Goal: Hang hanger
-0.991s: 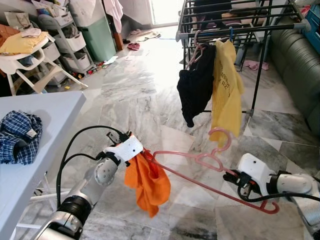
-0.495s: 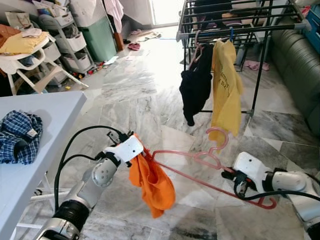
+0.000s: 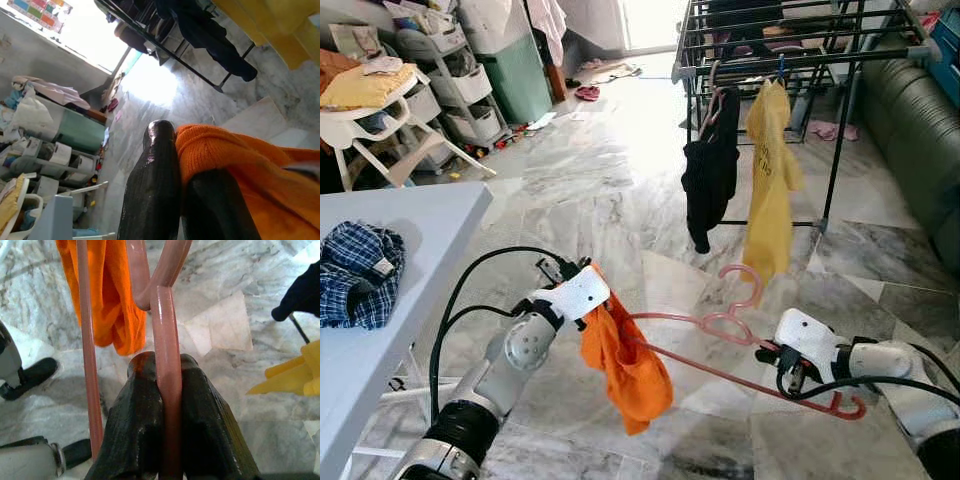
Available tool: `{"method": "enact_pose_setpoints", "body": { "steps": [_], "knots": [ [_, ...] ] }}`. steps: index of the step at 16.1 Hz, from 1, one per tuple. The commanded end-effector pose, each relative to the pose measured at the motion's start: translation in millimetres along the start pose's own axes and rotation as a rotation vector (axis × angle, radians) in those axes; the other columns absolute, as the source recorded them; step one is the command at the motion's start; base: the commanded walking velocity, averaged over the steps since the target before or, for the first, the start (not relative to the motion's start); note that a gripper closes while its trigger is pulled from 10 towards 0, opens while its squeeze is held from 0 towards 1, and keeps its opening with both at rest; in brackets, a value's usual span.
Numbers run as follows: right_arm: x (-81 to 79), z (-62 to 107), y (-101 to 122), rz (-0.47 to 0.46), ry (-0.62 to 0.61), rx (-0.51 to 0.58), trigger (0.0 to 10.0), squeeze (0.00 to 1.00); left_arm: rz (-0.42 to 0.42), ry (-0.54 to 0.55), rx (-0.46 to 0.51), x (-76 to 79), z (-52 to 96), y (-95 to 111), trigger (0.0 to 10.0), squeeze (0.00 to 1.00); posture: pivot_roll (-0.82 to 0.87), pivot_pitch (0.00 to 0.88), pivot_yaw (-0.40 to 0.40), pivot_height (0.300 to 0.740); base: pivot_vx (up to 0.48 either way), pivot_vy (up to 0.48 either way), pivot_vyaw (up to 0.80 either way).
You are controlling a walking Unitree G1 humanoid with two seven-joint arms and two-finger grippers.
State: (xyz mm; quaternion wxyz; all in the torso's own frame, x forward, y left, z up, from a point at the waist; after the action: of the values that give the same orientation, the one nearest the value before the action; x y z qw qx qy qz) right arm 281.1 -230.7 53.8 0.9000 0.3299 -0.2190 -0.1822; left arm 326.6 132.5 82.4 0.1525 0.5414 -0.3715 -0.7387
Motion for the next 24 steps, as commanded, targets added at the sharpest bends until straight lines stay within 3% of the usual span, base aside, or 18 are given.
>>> {"method": "enact_pose_setpoints", "body": {
  "steps": [1, 4, 10, 24],
  "knots": [
    [0.2, -5.7, 6.6, 0.034, 0.008, 0.008, 10.0, 0.00, -0.006, 0.028, -0.012, -11.1, 3.4, -3.5, 10.0, 0.00, -0.09, 0.000, 0.163, 0.740, 0.000, 0.000, 0.00],
    [5.1, -12.3, 6.1, 0.056, 0.003, -0.035, 10.0, 0.00, 0.004, 0.023, -0.002, -10.8, 2.9, 1.8, 10.0, 0.00, -0.09, 0.000, 0.166, 0.740, 0.000, 0.000, 0.00],
    [25.5, -25.4, 30.1, 0.172, -0.031, -0.073, 10.0, 0.00, -0.001, -0.015, 0.001, -4.4, 3.5, 4.8, 10.0, 0.00, -0.09, 0.000, 0.160, 0.740, 0.000, 0.000, 0.00],
    [18.0, -58.0, 51.0, 0.247, 0.018, -0.106, 10.0, 0.00, 0.012, -0.056, 0.028, 9.9, 4.3, 18.0, 10.0, 0.00, -0.08, 0.000, 0.147, 0.740, 0.000, 0.000, 0.00]
  ]
}}
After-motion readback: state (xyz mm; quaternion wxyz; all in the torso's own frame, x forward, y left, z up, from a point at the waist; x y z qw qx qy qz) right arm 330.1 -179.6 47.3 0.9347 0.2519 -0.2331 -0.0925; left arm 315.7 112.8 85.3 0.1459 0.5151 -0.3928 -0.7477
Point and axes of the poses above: a point about 5 cm out from each wrist's last joint towards the gripper, its own z axis pointing back from the gripper into the wrist, its own y axis along the axis of the wrist's last joint, x = y × z, the point moved 1 cm from there along -z, pointing out of the wrist towards the gripper, and after that the axes turned 1 degree about z, right-handed, at the moved point
